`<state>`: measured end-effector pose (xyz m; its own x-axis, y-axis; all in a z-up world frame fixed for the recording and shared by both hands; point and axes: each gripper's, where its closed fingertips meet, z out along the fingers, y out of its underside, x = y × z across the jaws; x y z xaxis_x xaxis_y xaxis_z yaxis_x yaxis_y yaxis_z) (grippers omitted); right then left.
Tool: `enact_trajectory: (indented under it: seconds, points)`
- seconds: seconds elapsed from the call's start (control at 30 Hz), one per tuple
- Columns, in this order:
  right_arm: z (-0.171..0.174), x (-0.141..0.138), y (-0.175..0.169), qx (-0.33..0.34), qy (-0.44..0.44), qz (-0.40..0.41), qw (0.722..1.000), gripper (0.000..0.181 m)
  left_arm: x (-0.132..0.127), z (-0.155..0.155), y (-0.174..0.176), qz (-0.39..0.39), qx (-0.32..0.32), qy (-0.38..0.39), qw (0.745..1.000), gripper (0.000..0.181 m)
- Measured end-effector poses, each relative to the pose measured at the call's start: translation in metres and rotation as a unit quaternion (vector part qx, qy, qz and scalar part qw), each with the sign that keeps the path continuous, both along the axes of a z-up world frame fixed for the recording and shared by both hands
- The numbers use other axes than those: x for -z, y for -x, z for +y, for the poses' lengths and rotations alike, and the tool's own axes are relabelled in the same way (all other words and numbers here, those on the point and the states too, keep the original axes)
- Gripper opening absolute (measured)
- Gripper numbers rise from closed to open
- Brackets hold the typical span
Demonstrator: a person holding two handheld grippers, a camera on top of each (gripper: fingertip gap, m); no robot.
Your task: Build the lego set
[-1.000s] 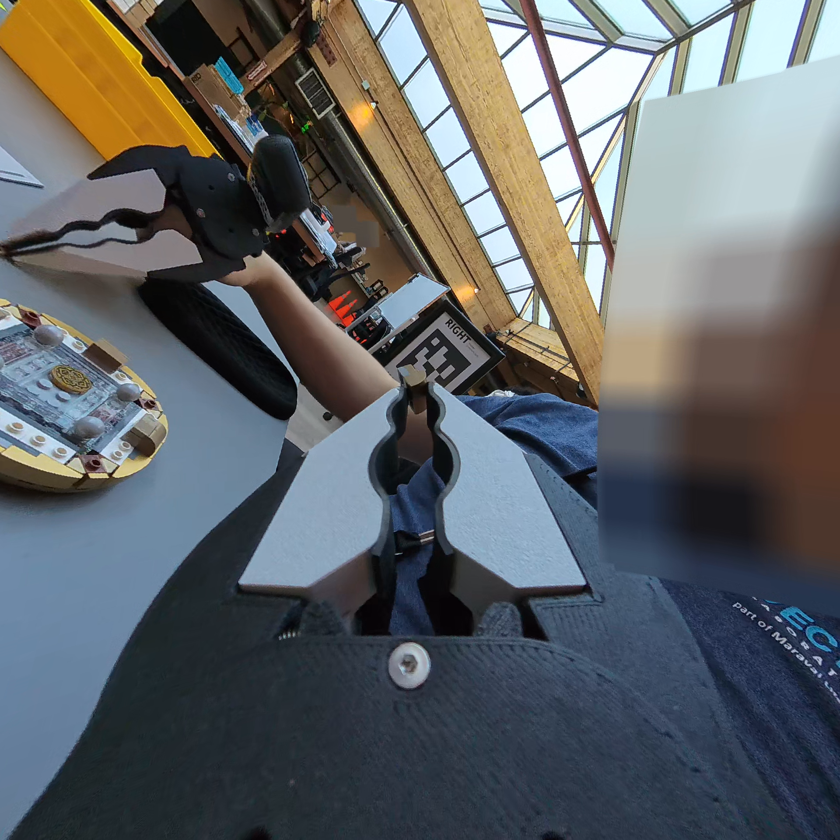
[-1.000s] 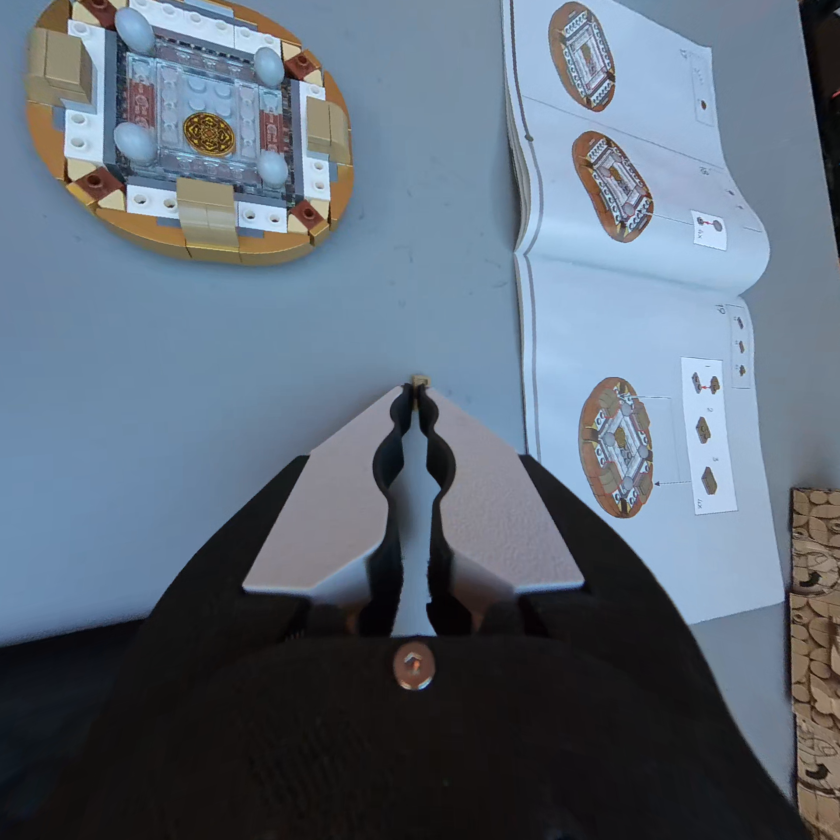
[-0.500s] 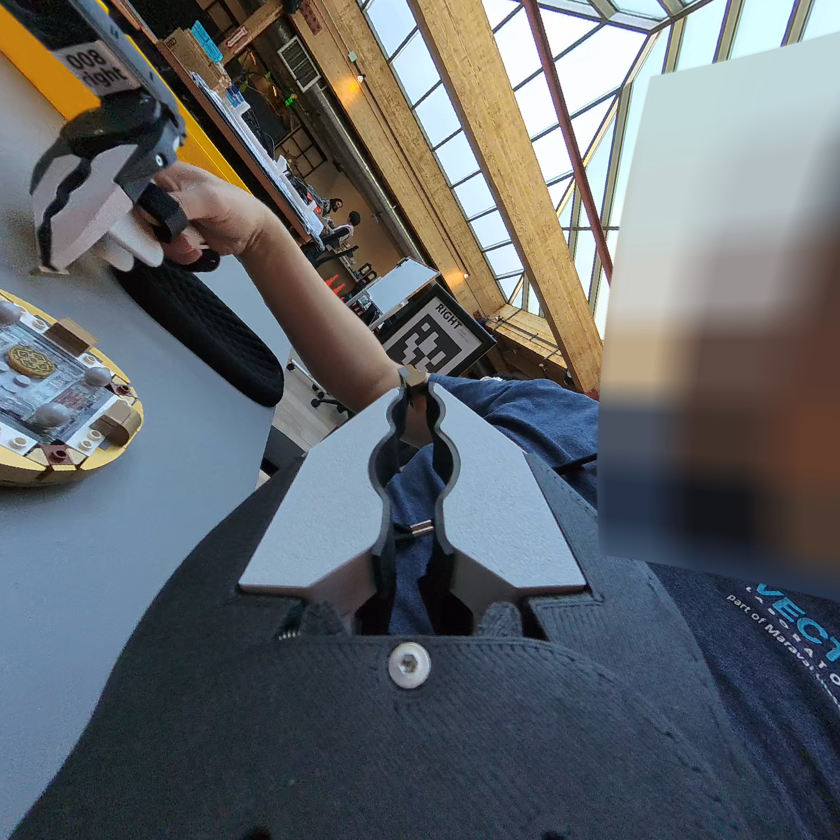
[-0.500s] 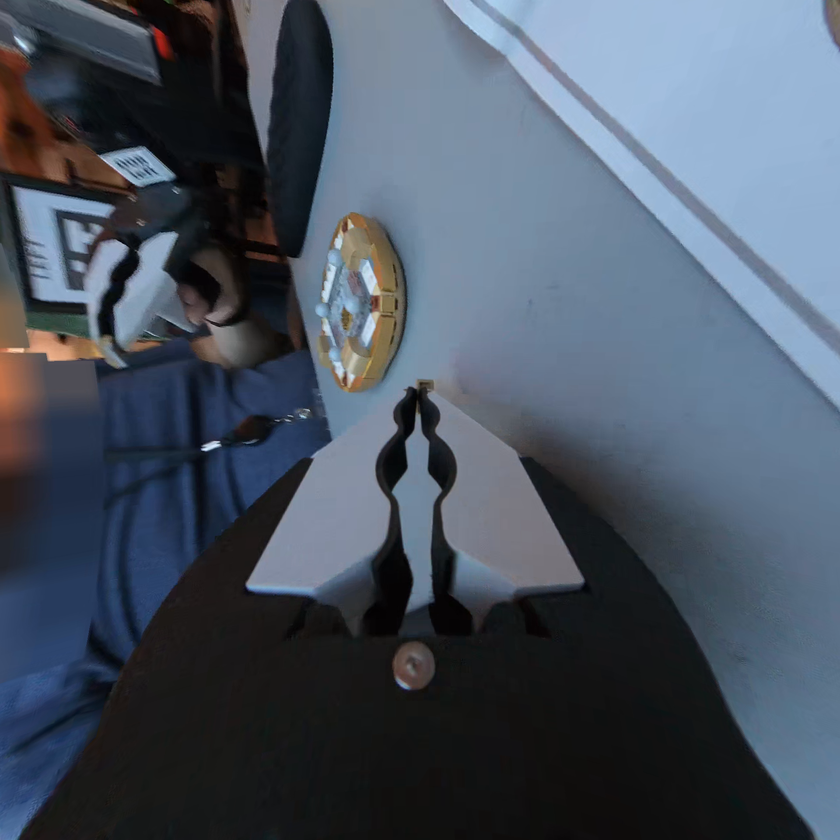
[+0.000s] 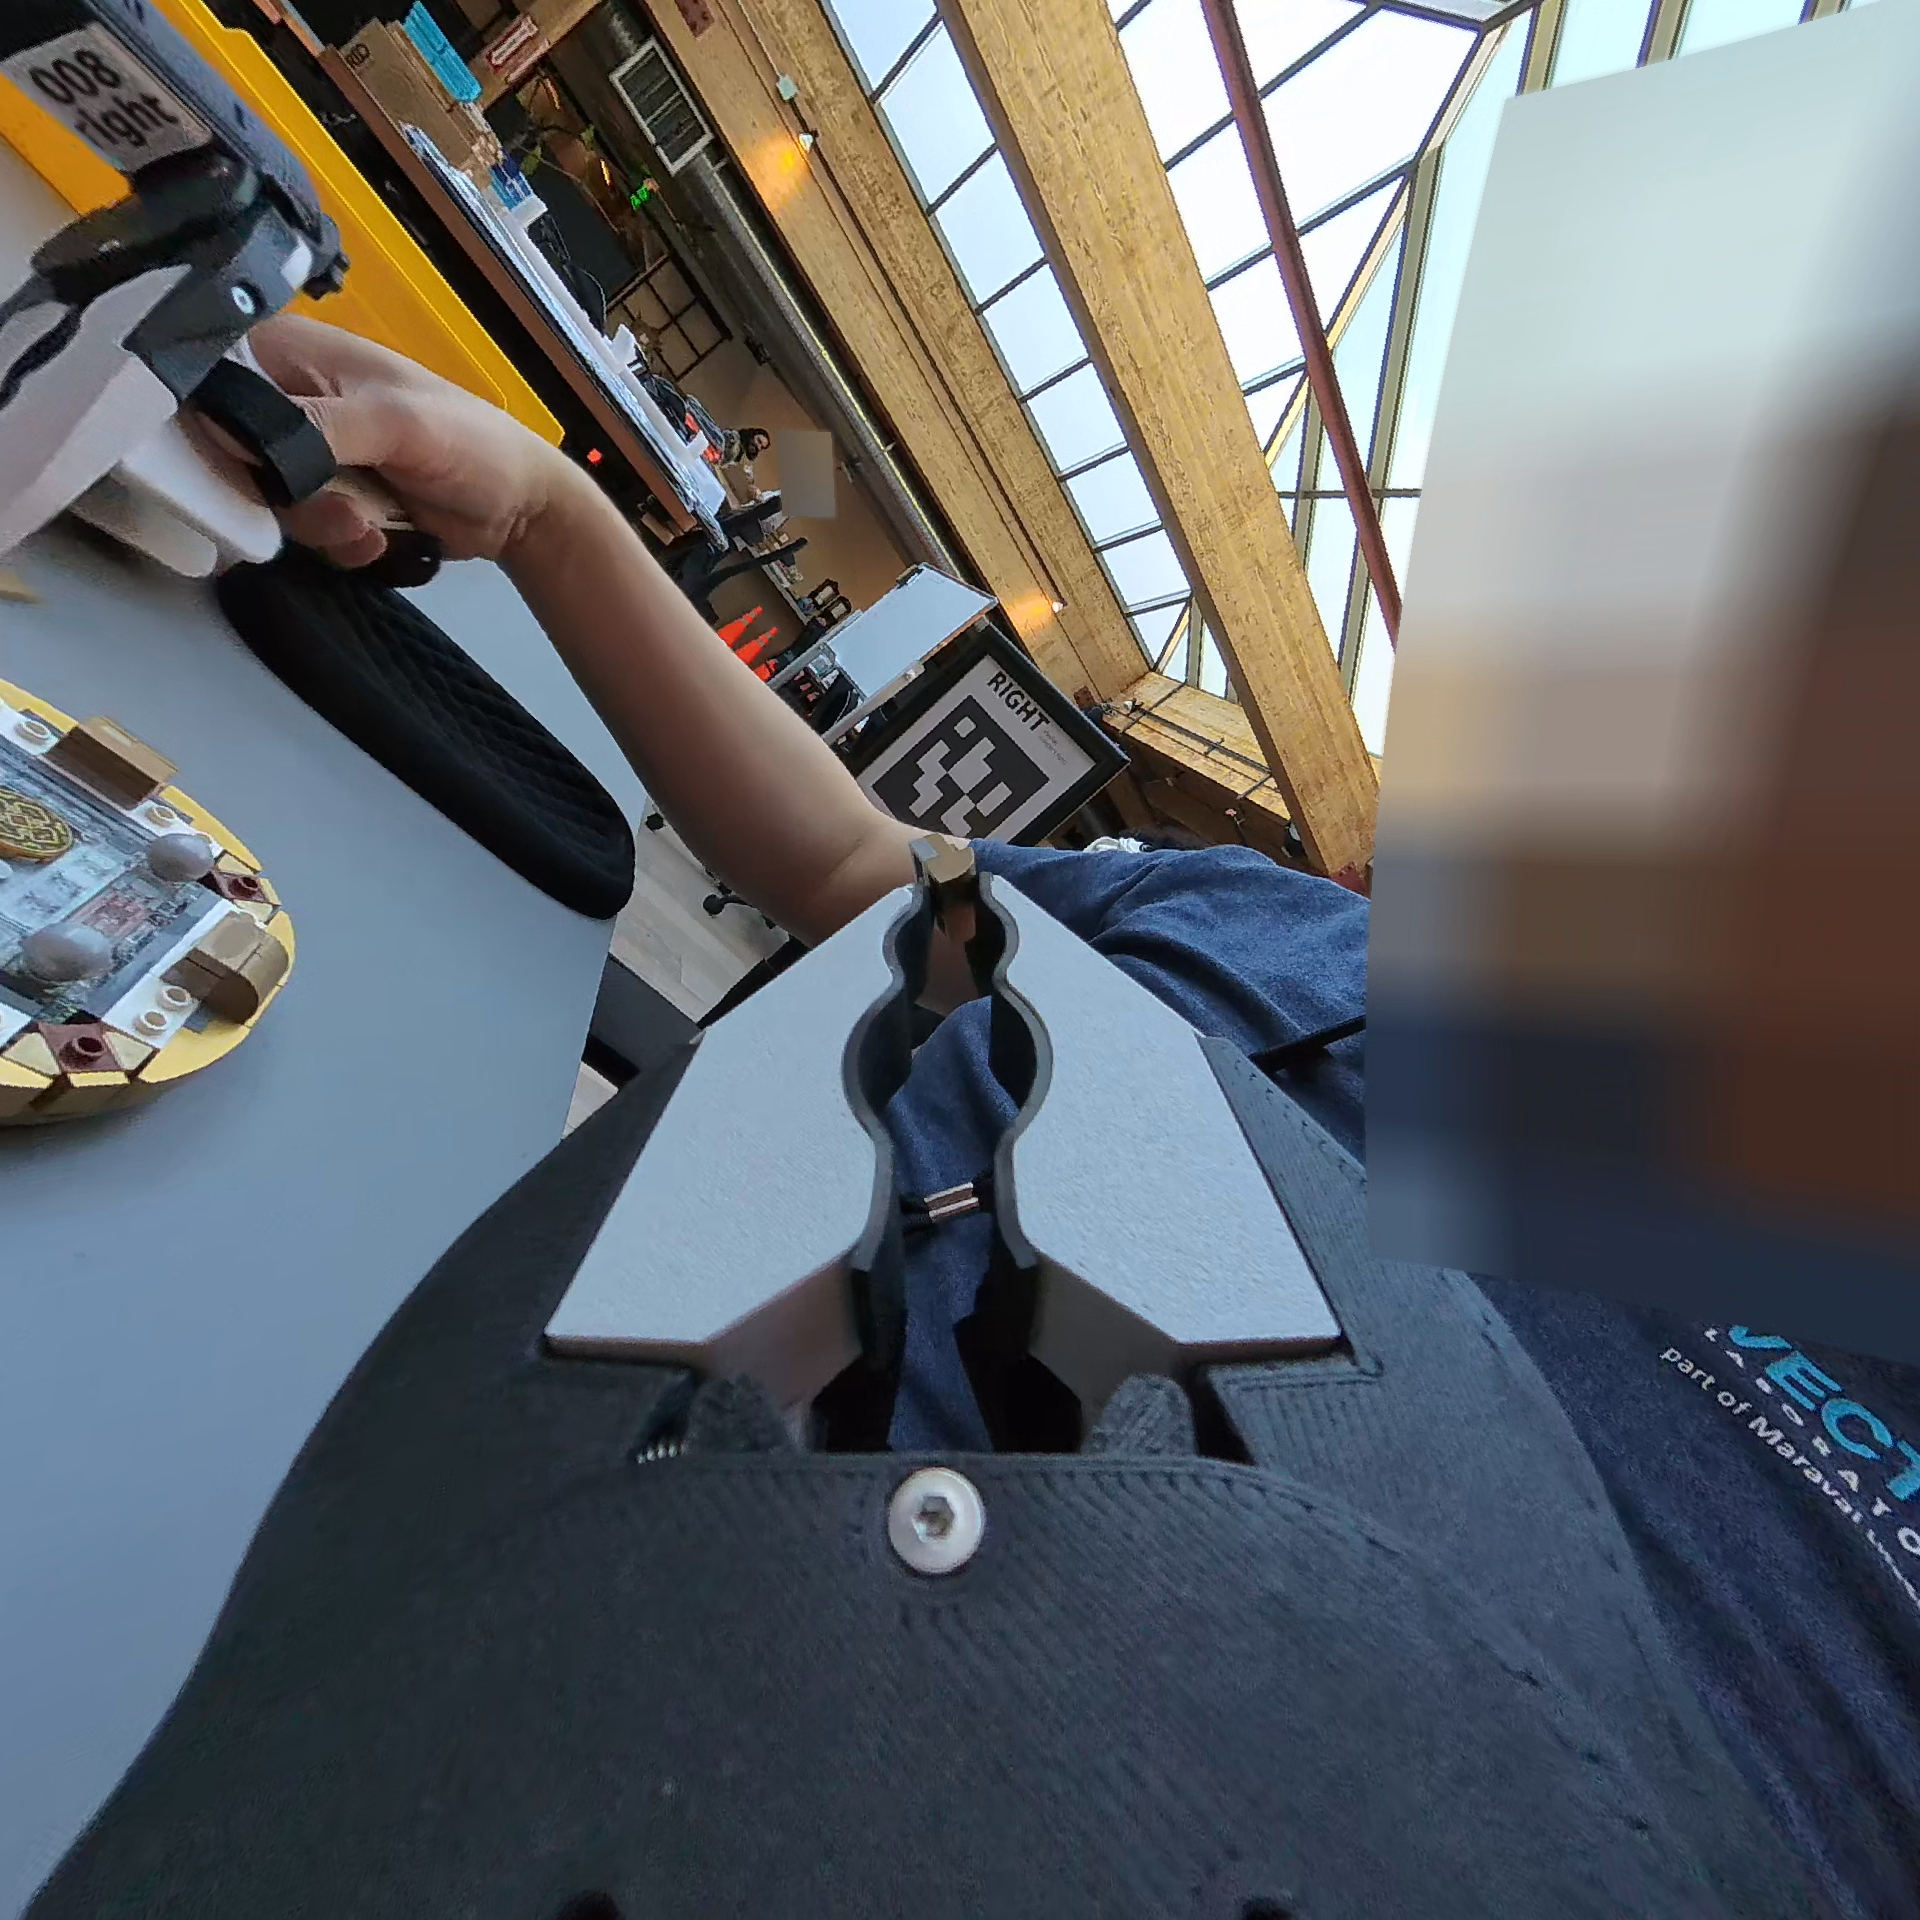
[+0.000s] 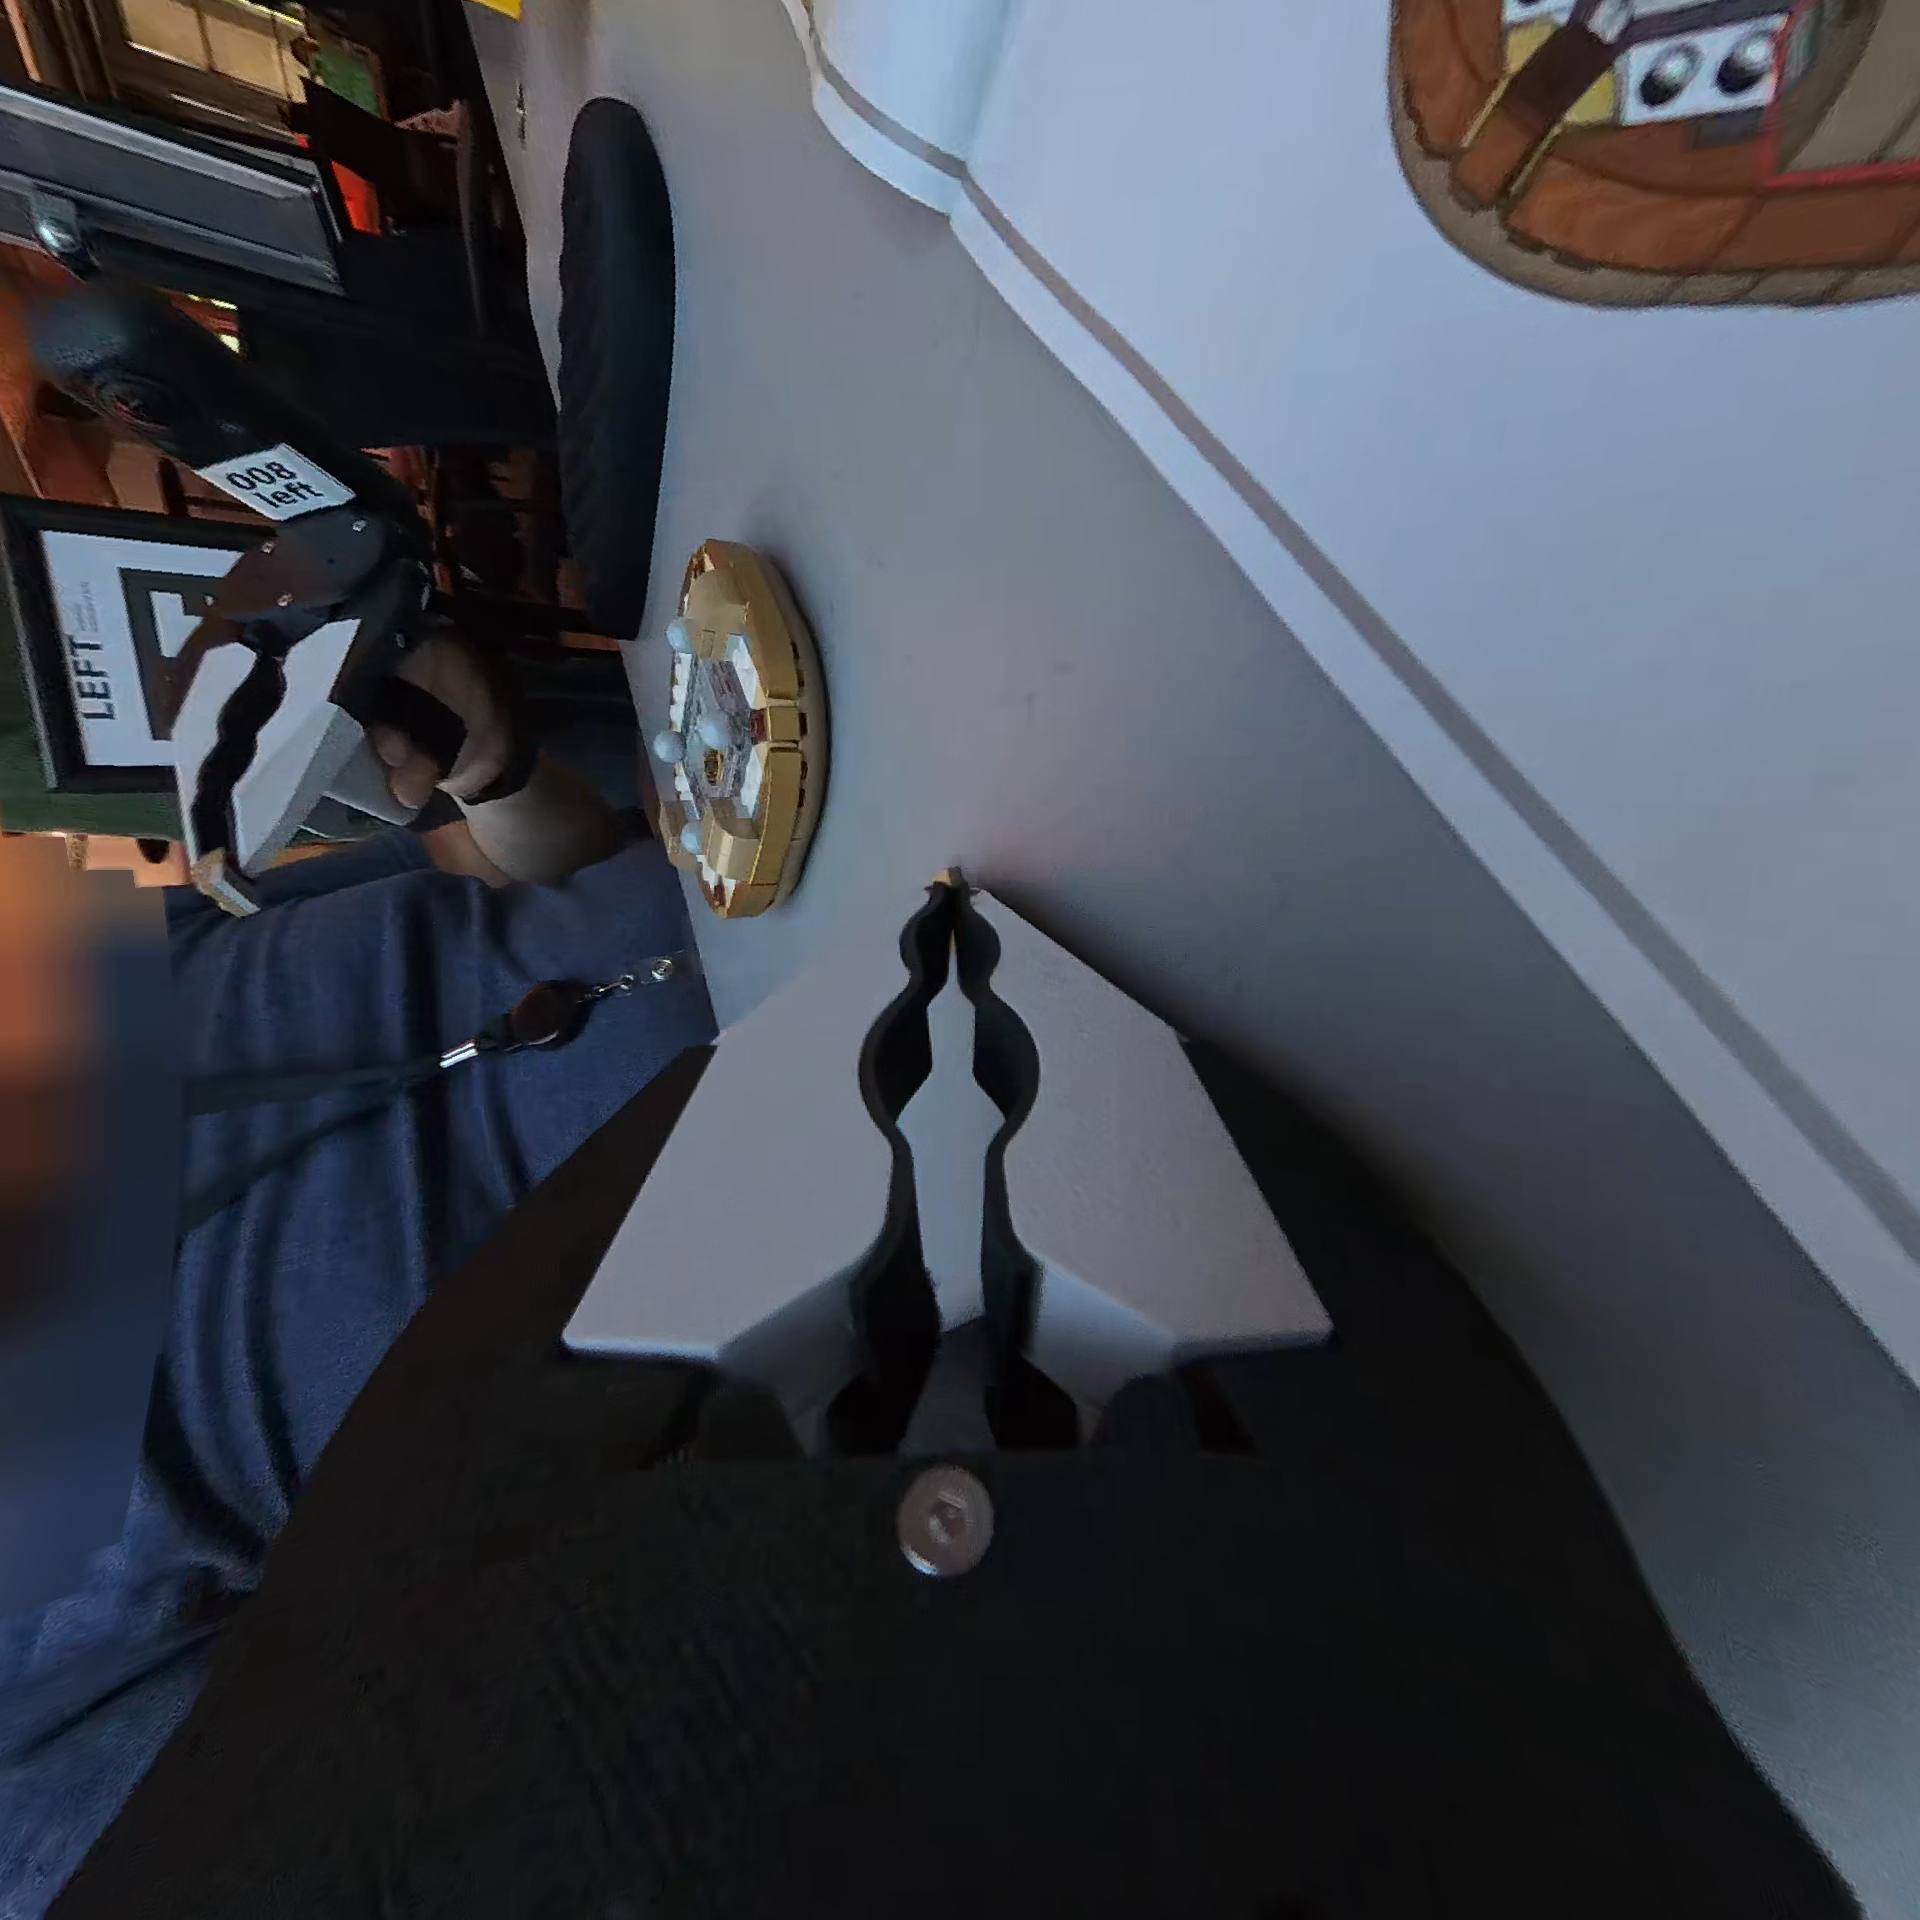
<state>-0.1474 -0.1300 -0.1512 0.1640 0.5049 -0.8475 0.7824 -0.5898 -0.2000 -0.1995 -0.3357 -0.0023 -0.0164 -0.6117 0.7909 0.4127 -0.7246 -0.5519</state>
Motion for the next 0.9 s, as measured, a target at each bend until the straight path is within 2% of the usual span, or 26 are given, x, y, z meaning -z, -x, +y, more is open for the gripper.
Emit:
enact_trajectory:
  seconds: [0.03, 0.13, 0.2, 0.23, 0.3, 0.37, 0.5, 0.6, 0.73, 0.83, 0.9]
  points:
    - [0.001, 0.0, 0.001, -0.005, -0.015, 0.005, 1.0, 0.0, 0.0, 0.0, -0.001, 0.0, 0.0, 0.0, 1.0, 0.006]
    - [0.003, -0.001, 0.0, -0.028, -0.069, 0.022, 0.997, 0.001, 0.0, 0.0, -0.002, 0.001, 0.003, 0.0, 1.0, 0.006]
    - [0.006, -0.006, 0.004, -0.031, -0.137, 0.057, 0.988, 0.004, 0.0, -0.001, -0.002, 0.001, 0.002, 0.0, 1.0, 0.006]
    - [0.007, -0.01, 0.006, -0.036, -0.19, 0.08, 0.978, 0.008, 0.0, -0.001, -0.002, 0.002, 0.0, -0.001, 1.0, 0.006]
    - [0.005, -0.014, 0.007, -0.058, -0.321, 0.118, 0.938, 0.026, 0.0, -0.001, -0.001, 0.003, -0.002, -0.001, 1.0, 0.006]
    - [0.007, -0.009, 0.0, -0.077, -0.431, 0.097, 0.894, 0.027, 0.0, 0.0, 0.0, 0.003, -0.004, 0.001, 1.0, 0.005]
    - [-0.002, -0.002, -0.001, -0.094, -0.493, 0.079, 0.862, 0.023, 0.0, 0.002, 0.001, 0.006, -0.003, 0.0, 1.0, 0.005]
    - [-0.002, 0.002, -0.002, -0.09, -0.503, 0.067, 0.857, 0.007, -0.002, 0.003, 0.0, 0.004, -0.005, -0.002, 1.0, 0.005]
    - [-0.002, 0.002, -0.003, -0.061, -0.477, 0.062, 0.875, 0.007, -0.003, 0.007, 0.003, 0.001, -0.024, -0.008, 1.0, 0.005]
    - [-0.002, -0.001, -0.007, -0.018, -0.447, 0.057, 0.892, 0.006, -0.001, 0.017, 0.01, 0.001, -0.075, -0.026, 0.997, 0.006]
    - [-0.007, -0.013, -0.005, 0.026, -0.42, 0.075, 0.904, 0.006, 0.003, 0.025, 0.016, 0.008, -0.12, -0.039, 0.992, 0.005]
